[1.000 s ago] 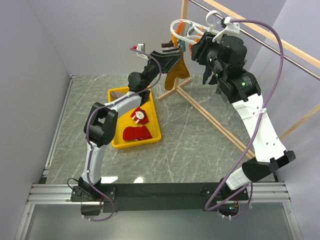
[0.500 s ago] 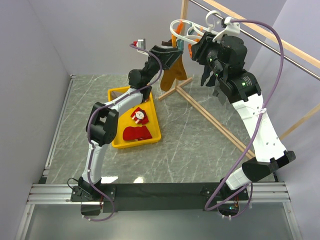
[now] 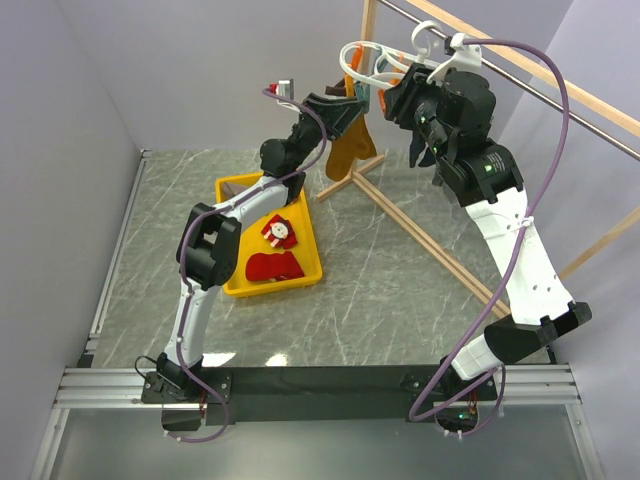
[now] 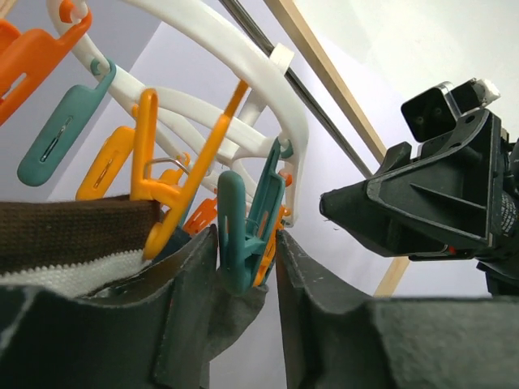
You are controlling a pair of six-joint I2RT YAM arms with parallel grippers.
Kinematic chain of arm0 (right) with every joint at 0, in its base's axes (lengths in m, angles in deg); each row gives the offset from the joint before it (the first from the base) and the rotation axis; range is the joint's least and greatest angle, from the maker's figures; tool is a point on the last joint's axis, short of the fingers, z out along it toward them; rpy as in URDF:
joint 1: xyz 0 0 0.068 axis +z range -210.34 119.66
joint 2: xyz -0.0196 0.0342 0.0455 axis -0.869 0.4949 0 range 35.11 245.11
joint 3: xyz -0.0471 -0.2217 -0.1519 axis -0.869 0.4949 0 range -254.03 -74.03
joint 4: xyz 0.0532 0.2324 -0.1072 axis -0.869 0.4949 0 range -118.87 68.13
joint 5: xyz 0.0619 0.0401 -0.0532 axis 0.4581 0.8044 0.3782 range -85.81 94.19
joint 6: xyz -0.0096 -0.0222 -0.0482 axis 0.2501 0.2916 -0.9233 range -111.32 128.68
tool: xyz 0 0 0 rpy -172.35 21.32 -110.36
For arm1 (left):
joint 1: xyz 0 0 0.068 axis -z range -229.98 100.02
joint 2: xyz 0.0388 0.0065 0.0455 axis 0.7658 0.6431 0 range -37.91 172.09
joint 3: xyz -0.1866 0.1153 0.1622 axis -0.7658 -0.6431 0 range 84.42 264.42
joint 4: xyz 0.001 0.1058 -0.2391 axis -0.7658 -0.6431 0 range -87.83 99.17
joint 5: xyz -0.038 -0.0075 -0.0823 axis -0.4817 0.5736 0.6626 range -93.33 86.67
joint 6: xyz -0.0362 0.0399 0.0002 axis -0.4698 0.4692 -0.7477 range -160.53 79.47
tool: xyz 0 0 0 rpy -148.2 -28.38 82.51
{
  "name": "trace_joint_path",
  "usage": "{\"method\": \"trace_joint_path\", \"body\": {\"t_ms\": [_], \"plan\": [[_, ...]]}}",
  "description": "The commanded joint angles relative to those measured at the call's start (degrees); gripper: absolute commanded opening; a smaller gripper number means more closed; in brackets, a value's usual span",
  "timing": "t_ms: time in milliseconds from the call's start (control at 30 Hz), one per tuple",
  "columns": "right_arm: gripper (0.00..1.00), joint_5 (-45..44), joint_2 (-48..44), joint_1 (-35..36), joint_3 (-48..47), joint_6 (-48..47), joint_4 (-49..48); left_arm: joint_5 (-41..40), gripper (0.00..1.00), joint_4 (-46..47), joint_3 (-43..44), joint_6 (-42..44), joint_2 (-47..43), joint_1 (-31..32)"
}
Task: Clip the socks to the hanger
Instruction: Open the clamp at the hanger.
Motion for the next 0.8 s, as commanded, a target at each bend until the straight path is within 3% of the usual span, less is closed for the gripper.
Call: {"method": "trace_joint_path", "body": {"t_ms": [0,267,400,567,767], "plan": [[0.51,0.14,-1.99,-0.54,0.18,-0.29,-3.00,0.11,0.38,5.07,1.28,1.87,-1.94,0.28],[0.51,1.11,-1.38,-0.54,-0.70,0.15,-2.91,-1.12,0.20,3.14,-3.63,6.79,-5.54,0.63],[0.51,4.09,-1.03,-0.54,-1.49,0.24,-2.82,-3.05,0.19,-0.55,-8.12,15.73,-10.37,1.33],[0.51,14.10,-1.64,-0.36,0.26,-2.04,-5.98,-7.61,0.17,-7.93,-12.51,28.05,-18.54,3.79],[0.54,16.40,-0.76,0.16,-1.93,-4.50,-3.52,-10.43,0.16,-16.02,-12.34,38.87,-22.59,6.70]]}}
